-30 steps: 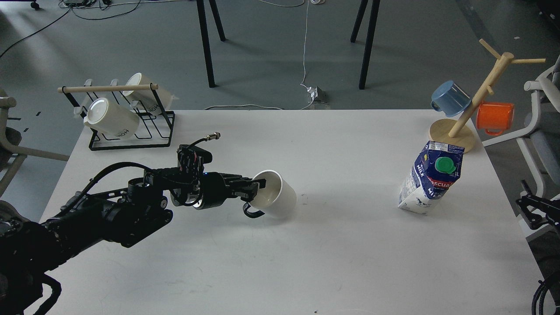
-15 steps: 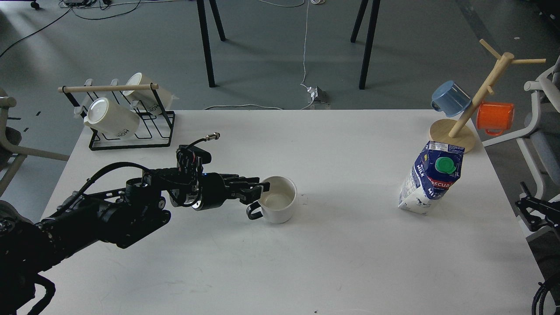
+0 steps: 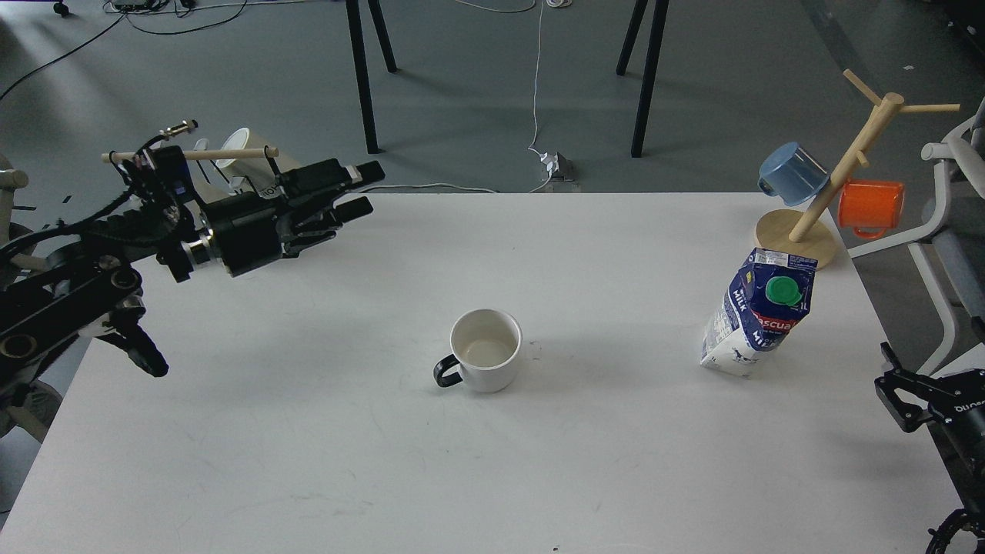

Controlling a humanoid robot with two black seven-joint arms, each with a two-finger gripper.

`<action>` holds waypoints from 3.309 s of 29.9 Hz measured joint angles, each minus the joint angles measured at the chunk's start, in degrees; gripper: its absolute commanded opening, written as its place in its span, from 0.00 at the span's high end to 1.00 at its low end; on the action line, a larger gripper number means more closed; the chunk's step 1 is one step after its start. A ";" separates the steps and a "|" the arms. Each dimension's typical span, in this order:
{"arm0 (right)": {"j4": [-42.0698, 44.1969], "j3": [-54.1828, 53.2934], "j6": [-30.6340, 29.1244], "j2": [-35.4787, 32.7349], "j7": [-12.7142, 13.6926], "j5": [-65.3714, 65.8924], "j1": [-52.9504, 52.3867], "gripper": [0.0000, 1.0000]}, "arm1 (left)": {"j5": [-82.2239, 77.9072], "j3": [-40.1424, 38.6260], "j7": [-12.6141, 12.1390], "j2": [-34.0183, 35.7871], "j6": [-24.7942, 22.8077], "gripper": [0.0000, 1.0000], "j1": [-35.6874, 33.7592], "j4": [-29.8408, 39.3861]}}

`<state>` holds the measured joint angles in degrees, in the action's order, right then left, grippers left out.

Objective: Place cup and milk with both arms
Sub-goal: 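Release the mug and retract the left gripper toward the dish rack, then move the right gripper up to the milk carton and grasp it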

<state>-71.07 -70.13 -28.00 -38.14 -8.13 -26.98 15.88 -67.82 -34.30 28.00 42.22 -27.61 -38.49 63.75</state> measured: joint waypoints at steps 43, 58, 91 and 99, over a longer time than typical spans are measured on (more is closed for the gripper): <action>-4.78 11.70 0.00 14.67 -0.23 0.08 -5.84 0.01 | 24.60 -27.94 0.00 0.72 -0.39 0.01 30.31 0.28; -4.99 11.65 0.00 14.58 -0.21 -0.05 -3.99 0.01 | 24.51 -27.62 0.00 0.72 -0.39 0.01 30.33 0.05; 1.62 8.19 0.00 16.23 0.05 -0.62 -11.51 0.03 | 23.88 -27.31 0.00 0.45 -0.39 0.01 30.96 -2.16; 2.60 8.14 0.00 17.12 0.06 -0.42 -12.01 0.49 | 23.52 -27.31 0.00 -0.15 -0.39 0.01 31.26 -3.24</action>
<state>-68.47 -61.99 -28.00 -21.01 -8.07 -27.40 3.87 -44.30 -61.61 28.00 42.07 -28.00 -7.23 60.51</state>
